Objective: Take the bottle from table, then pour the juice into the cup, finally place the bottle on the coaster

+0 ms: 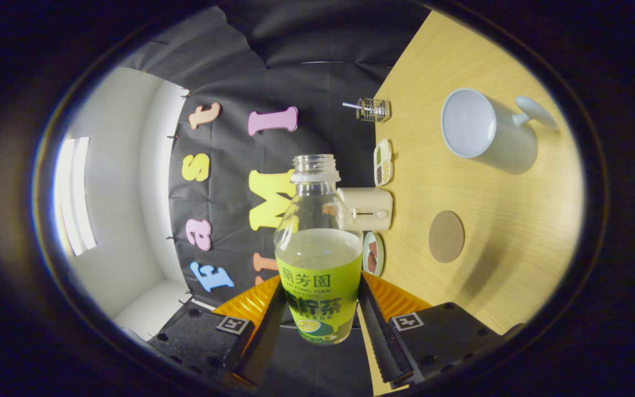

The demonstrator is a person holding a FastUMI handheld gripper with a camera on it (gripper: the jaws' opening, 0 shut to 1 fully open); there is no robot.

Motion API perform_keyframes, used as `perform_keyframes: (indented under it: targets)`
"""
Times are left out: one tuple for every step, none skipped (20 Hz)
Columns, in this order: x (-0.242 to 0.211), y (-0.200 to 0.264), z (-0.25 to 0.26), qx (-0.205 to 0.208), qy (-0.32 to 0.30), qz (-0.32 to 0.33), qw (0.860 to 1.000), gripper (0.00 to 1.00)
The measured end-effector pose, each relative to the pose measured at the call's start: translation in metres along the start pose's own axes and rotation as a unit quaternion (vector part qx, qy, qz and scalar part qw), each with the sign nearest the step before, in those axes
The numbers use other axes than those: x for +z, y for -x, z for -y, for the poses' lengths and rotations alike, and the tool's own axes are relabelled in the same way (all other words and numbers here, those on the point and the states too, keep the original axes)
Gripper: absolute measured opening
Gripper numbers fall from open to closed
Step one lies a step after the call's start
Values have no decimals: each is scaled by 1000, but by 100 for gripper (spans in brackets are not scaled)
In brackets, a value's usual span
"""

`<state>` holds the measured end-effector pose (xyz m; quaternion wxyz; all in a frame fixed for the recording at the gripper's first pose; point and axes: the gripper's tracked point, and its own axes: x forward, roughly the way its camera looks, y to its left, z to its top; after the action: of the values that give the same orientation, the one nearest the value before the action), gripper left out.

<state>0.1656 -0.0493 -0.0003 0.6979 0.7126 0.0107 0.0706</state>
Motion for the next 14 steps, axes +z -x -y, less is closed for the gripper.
perform_keyframes:
  targets:
    - [3,-1,0,2,-11,4,1000,79]
    - [4,-1,-2,6,-26,5,1000,79]
    - [5,-3,-4,10,-41,6,999,78]
    - [5,-5,-5,13,-52,9,999,79]
    - [6,-6,-5,13,-59,11,998,79]
    - [7,-8,-4,13,-65,12,998,79]
    - [9,-11,-5,15,-70,13,997,79]
    - [10,-14,-6,16,-77,16,997,79]
    - [12,-15,-7,18,-83,19,996,79]
    - [13,-17,-8,21,-91,20,995,78]
    - [14,-15,-9,24,-98,22,995,79]
    - [16,-15,-10,25,-103,23,994,79]
    - [15,-14,-12,26,-107,23,994,79]
    - [16,-14,-12,27,-111,25,993,79]
